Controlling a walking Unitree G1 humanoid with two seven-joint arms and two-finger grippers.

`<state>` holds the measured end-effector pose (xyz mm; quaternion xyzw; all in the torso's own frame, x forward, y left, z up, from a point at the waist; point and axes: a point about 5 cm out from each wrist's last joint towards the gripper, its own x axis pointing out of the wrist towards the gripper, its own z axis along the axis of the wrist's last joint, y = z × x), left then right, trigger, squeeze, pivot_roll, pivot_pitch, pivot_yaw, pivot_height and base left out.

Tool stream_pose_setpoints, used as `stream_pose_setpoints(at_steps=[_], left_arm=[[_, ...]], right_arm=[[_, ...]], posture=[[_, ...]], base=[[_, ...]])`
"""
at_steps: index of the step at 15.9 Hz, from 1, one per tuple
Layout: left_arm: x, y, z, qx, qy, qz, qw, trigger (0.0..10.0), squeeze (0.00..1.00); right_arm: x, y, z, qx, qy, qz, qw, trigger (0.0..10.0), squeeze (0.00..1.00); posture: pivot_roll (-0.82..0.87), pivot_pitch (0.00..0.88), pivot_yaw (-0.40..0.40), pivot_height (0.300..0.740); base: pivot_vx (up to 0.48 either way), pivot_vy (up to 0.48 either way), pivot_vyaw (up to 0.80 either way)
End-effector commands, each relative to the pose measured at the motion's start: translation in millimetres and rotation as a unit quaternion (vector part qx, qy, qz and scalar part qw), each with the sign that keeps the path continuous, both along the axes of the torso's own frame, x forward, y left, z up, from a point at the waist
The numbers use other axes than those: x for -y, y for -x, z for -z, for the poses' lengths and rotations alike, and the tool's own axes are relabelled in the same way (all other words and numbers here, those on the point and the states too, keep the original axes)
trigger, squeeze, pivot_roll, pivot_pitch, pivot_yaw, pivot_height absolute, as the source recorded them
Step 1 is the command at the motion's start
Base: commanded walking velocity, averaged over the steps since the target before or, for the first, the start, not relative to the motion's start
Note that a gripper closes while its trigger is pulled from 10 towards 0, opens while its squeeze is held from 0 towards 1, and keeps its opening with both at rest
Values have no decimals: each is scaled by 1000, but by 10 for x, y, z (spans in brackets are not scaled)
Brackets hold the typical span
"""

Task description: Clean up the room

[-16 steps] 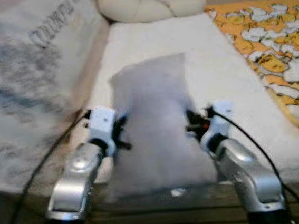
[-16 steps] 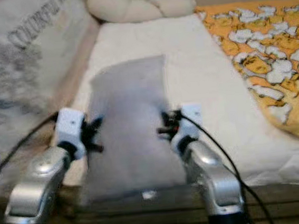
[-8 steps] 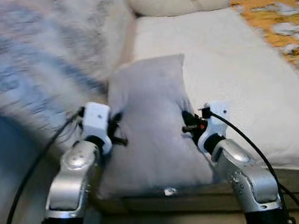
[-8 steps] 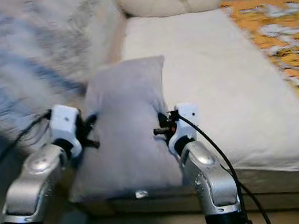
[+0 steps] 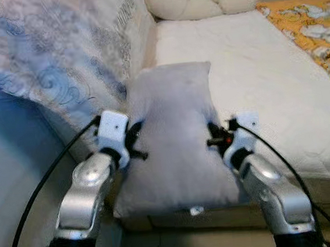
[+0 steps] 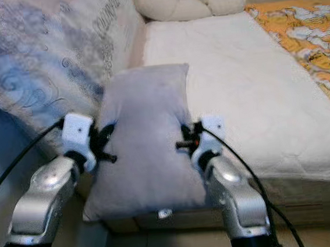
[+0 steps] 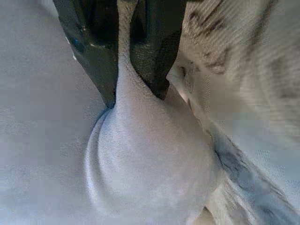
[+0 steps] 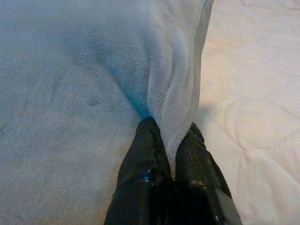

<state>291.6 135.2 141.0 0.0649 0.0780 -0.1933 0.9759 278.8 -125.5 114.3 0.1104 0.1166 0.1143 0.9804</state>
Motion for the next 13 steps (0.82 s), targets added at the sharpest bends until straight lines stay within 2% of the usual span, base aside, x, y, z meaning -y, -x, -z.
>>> stream_pose_setpoints(at_steps=[1, 7, 11, 13], left_arm=[[-4, -16, -63, 19, -6, 6, 1000, 10000, 0], [70, -47, -78, 22, -6, 21, 1000, 10000, 0], [212, -33, -84, 20, 3, 56, 998, 10000, 0], [303, 8, -67, 16, 7, 74, 997, 10000, 0]], right_arm=[[27, -34, -64, 18, 0, 9, 1000, 10000, 0], [72, -59, -44, 11, -2, 20, 1000, 10000, 0], [107, -49, -15, 7, -7, 27, 1000, 10000, 0], [137, -34, 8, 5, -6, 33, 999, 10000, 0]], posture=[[4, 0, 54, 740], [7, 0, 52, 740], [2, 0, 55, 740], [2, 0, 55, 740]], base=[[285, 0, 0], [324, 0, 0], [330, 0, -783], [330, 0, 0]])
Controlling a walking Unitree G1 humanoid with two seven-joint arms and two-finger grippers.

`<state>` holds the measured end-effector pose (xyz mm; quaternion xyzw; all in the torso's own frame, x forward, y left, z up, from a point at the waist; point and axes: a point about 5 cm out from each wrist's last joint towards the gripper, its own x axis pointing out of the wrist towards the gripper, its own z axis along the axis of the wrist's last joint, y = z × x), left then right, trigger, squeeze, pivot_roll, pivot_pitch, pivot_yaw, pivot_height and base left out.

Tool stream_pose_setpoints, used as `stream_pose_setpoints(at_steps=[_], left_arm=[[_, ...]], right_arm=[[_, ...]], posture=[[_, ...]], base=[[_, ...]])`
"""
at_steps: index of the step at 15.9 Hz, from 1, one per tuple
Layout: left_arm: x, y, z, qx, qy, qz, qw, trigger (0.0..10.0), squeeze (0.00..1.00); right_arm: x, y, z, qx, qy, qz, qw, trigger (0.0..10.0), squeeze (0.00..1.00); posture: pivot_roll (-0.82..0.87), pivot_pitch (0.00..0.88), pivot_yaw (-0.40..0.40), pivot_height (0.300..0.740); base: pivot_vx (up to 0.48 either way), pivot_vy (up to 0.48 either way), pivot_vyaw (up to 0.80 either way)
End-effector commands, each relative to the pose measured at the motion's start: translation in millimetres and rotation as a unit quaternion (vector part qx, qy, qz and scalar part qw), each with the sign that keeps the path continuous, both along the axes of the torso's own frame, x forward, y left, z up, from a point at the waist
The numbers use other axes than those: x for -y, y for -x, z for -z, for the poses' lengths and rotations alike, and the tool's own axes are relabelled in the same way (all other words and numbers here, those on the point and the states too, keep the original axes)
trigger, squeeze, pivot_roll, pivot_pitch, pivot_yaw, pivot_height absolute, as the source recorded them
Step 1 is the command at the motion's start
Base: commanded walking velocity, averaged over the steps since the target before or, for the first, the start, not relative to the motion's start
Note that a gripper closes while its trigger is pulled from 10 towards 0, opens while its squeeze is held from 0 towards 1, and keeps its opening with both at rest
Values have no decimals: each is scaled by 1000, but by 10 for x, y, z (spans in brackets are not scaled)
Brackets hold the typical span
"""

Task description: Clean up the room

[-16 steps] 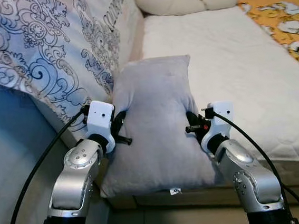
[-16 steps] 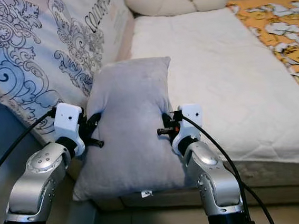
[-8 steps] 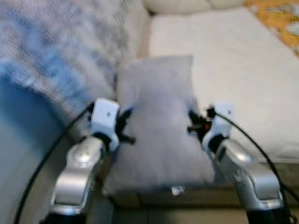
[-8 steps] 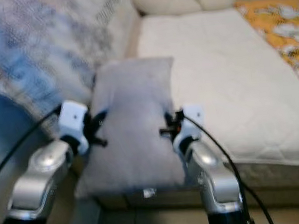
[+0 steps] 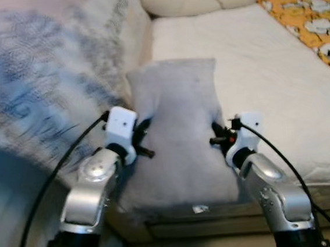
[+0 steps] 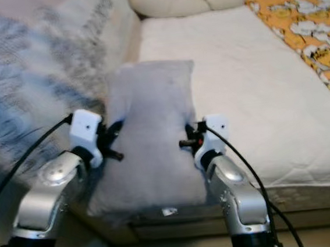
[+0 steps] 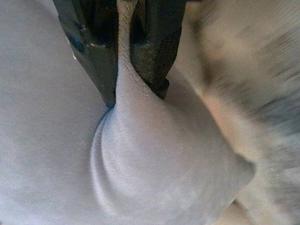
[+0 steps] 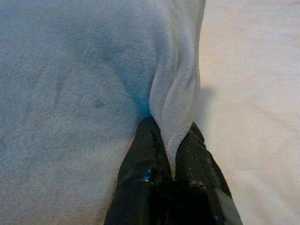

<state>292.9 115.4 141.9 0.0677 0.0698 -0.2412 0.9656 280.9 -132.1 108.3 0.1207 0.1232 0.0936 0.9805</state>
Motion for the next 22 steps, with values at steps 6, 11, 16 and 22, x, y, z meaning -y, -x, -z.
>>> stream_pose_setpoints(at_steps=[6, 11, 16, 22], left_arm=[[180, 7, -61, 15, 1, 31, 999, 10000, 0], [127, -38, -81, 19, -6, 25, 999, 10000, 0], [145, -44, -70, 16, -12, 32, 999, 10000, 0], [138, -79, -68, 12, -9, 23, 1000, 10000, 0]], right_arm=[[103, -18, -60, 16, 0, 24, 1000, 10000, 0], [87, -26, -63, 18, 0, 25, 1000, 10000, 0], [93, -15, -68, 19, -2, 24, 1000, 10000, 0], [117, 24, -1, 2, -5, 34, 999, 10000, 0]], posture=[[-9, 0, 65, 740], [-9, 0, 71, 740], [-13, 0, 79, 740], [-16, 0, 79, 740]], base=[[330, 0, 0], [330, 0, 0], [325, 0, 0], [161, 0, 0]])
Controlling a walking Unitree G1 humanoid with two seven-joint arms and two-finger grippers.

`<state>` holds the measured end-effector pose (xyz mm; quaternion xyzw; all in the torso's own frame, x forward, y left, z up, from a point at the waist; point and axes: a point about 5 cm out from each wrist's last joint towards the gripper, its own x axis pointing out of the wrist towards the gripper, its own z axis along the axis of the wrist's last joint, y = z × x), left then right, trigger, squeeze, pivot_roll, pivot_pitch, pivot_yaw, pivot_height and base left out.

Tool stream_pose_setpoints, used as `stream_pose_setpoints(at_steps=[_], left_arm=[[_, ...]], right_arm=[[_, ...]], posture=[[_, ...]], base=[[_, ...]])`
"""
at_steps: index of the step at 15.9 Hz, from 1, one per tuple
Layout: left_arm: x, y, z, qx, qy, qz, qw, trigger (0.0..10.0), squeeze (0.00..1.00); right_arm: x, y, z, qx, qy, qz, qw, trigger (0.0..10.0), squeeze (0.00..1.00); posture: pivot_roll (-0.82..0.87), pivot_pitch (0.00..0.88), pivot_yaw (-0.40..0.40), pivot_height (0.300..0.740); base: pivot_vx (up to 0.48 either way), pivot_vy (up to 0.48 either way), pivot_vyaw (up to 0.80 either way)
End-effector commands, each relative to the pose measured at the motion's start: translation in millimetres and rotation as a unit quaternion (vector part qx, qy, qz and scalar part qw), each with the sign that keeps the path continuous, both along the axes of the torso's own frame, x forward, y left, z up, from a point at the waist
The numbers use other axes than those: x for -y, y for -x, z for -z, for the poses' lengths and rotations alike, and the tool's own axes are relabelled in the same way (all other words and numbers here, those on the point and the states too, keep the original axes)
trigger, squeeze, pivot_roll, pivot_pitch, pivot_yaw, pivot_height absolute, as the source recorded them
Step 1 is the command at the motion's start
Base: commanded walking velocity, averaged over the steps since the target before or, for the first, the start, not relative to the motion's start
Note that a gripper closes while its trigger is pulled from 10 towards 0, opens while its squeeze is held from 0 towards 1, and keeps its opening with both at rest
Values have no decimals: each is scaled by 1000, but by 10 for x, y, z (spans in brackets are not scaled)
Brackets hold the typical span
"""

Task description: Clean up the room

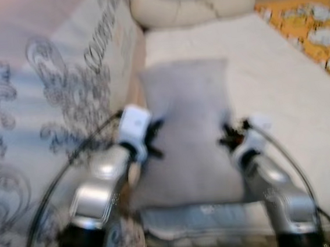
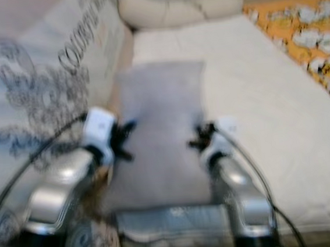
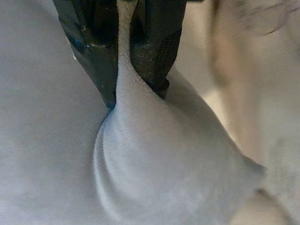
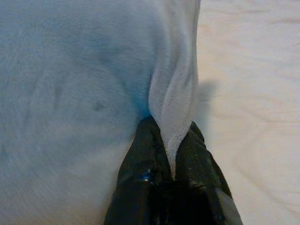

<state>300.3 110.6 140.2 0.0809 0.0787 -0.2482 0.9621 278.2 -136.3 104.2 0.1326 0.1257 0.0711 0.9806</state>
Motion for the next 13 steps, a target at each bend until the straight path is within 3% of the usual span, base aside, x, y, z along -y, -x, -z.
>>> stream_pose_setpoints(at_steps=[1, 7, 10, 13], left_arm=[[94, -22, -87, 19, 2, 17, 1000, 10000, 0], [99, -354, -30, 38, -53, 8, 998, 10000, 0], [209, -591, -123, 64, -87, 48, 993, 10000, 0], [233, -738, -233, 71, -111, 61, 989, 10000, 0]], right_arm=[[106, 0, -22, 2, 6, 17, 1000, 10000, 1000], [268, -41, 18, -7, 31, 44, 999, 10000, 1000], [222, -93, -94, 25, 26, -16, 999, 10000, 1000], [232, -99, -171, 46, 22, -61, 997, 10000, 1000]], posture=[[-19, 0, 83, 740], [-27, 0, 85, 740], [-25, 0, 80, 740], [-31, 0, 84, 740]], base=[[0, 0, 0], [0, 0, 0], [0, 0, 0], [0, 0, 0]])
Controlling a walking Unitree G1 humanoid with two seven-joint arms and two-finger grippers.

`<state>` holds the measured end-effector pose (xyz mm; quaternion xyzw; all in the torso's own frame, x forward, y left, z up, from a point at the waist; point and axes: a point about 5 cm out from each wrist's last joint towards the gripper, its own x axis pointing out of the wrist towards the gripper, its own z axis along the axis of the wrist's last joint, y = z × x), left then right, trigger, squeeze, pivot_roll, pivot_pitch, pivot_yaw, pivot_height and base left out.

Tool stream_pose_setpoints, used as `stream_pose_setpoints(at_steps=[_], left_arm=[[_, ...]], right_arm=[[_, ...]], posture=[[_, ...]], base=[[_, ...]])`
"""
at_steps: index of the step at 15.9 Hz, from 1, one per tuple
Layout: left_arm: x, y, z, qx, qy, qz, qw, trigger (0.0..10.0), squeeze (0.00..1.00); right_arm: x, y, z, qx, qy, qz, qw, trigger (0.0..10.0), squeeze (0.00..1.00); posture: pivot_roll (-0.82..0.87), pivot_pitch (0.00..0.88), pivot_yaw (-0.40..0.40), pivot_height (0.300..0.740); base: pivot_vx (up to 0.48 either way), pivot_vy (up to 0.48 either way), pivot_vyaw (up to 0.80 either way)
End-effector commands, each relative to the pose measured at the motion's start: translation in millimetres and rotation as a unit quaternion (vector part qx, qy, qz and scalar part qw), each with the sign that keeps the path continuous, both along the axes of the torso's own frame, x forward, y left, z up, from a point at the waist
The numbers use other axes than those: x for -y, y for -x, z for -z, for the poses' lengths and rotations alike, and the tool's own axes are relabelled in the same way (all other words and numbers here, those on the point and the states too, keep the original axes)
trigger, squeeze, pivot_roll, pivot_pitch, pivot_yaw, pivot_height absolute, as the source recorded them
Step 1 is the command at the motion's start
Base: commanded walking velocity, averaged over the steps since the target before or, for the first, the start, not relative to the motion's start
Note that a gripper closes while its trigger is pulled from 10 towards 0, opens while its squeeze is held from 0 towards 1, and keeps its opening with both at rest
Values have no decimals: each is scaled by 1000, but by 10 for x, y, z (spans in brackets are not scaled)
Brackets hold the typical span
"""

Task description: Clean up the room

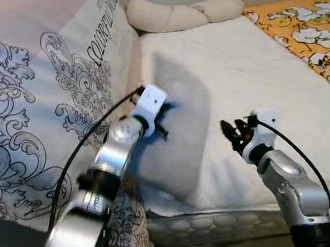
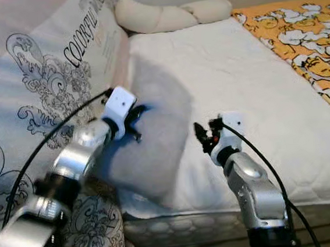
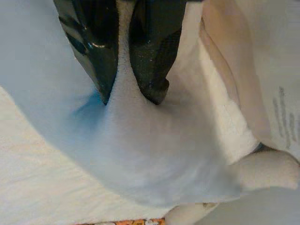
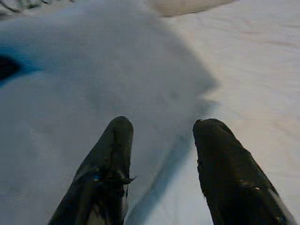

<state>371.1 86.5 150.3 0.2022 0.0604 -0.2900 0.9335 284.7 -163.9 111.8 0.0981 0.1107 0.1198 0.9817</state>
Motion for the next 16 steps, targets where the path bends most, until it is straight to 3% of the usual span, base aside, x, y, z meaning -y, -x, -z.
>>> stream_pose_setpoints(at_steps=[1, 4, 9, 13, 16], left_arm=[[-17, -110, -193, 30, -8, 0, 1000, 10000, 0], [-127, -310, -362, 26, -23, -45, 998, 10000, 0], [-492, -430, -398, -11, -31, -170, 985, 10000, 0], [-466, -419, -332, -26, -52, -163, 985, 10000, 0], [-405, -382, -186, -54, -84, -163, 982, 10000, 0]], right_arm=[[-28, -31, -119, 27, -3, -30, 999, 10000, 1000], [2, -17, -160, 32, 0, -63, 997, 10000, 1000], [-59, 51, -136, 21, 5, -108, 994, 10000, 1000], [-92, 94, -101, 9, 5, -128, 992, 10000, 1000], [-169, 166, -94, 3, 2, -176, 984, 10000, 1000]], posture=[[-36, 0, 88, 740], [-50, 0, 96, 740], [-47, 0, 91, 740], [-44, 0, 89, 740], [-46, 0, 91, 740]], base=[[0, 0, 0], [0, 0, 0], [0, 0, 0], [0, 0, 0], [0, 0, 0]])
